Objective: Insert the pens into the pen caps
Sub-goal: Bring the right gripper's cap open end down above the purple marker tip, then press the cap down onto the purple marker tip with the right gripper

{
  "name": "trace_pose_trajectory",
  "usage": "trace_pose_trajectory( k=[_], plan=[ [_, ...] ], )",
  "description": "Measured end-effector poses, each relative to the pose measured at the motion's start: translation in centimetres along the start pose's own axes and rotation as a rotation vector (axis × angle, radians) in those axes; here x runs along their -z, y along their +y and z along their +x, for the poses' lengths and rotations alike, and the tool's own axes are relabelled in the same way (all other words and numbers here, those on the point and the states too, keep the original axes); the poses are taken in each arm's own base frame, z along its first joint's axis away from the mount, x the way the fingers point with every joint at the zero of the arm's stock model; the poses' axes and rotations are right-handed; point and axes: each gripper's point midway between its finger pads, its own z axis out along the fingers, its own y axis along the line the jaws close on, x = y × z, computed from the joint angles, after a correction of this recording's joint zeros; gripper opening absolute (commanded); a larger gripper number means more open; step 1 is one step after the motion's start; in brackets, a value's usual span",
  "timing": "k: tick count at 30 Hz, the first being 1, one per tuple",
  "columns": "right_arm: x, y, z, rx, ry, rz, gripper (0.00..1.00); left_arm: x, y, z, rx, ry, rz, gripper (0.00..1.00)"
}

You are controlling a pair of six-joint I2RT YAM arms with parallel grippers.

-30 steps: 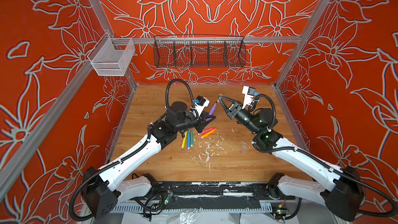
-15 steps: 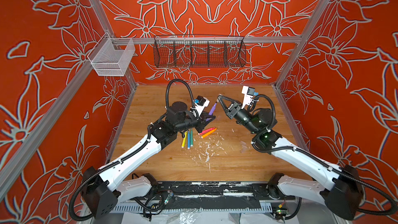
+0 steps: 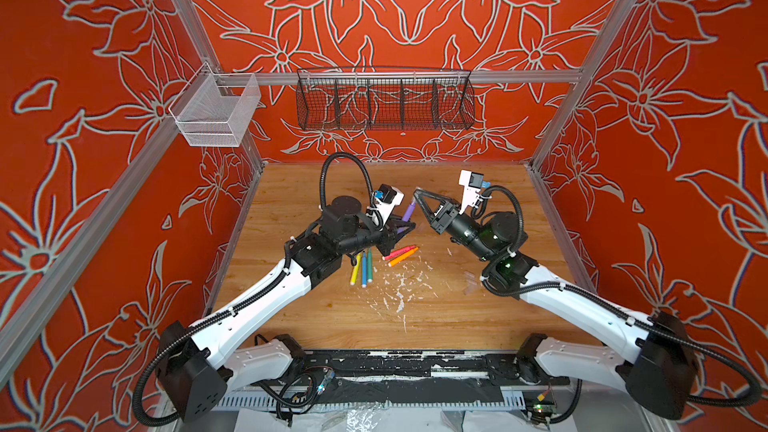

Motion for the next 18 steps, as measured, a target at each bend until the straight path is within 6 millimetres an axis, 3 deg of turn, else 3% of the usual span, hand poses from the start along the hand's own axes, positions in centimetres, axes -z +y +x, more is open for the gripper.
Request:
trace_pose_trajectory(
  k=[7, 12, 15, 18],
  plan=[
    [1.3, 0.5, 0.8, 0.071, -0.032, 0.009, 0.02, 0.1, -1.4, 0.4, 0.064, 0.015, 0.062, 0.0],
    [2.0, 1.7, 1.4, 0.116, -0.021, -0.023, 0.46, 0.7, -2.1, -0.1, 0.055, -0.011, 0.092, 0.0],
    [2.4, 2.2, 2.8, 0.134, 0.022, -0.038, 0.57, 1.0, -2.0, -1.0, 0.032, -0.047, 0.087, 0.0],
    [3.1, 2.2, 2.9, 0.151, 0.034, -0.033, 0.61, 1.1, -2.1, -1.4, -0.004, -0.066, 0.091, 0.0]
  ],
)
